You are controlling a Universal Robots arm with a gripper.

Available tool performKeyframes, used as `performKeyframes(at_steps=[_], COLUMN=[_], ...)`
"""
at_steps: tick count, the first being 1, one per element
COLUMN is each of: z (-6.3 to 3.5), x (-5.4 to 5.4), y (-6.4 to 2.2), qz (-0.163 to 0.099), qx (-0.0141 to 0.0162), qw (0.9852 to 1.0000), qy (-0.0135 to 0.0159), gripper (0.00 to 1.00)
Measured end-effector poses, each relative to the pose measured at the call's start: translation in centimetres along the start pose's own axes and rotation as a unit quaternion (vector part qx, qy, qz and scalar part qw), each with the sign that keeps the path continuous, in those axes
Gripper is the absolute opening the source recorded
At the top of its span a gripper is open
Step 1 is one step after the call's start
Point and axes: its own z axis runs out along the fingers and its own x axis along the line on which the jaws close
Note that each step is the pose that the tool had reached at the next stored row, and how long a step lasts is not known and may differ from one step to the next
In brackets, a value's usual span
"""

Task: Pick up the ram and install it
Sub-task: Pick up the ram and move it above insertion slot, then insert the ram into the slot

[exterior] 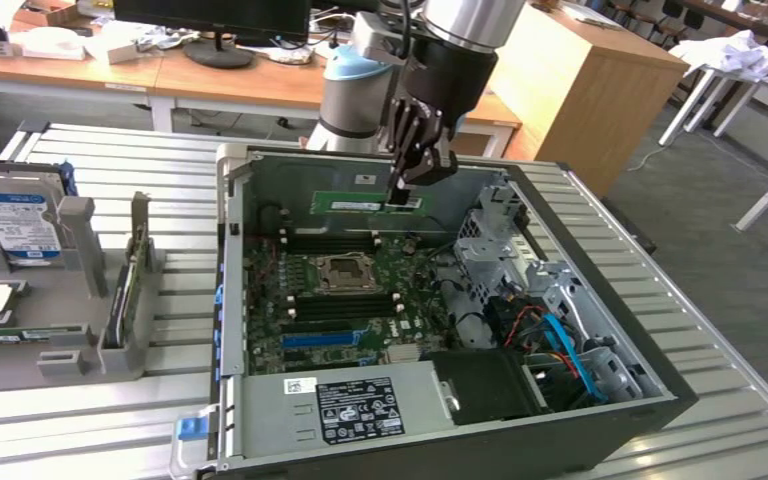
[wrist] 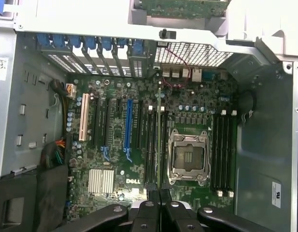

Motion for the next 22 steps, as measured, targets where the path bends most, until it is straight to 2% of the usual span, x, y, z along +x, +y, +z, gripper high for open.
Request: performKeyframes(at_steps=[4,14,22], z=[-0.01,0.0,0.65], x=[0.01,0.01,0.03], y=[-0.28,-0.28,-0.33], qz=[0.0,0.0,0.0], qx=[0.0,0.0,0.0], qw=[1.0,1.0,1.0], qy=[0.0,0.0,0.0], gripper=[0.12,0.12,0.12])
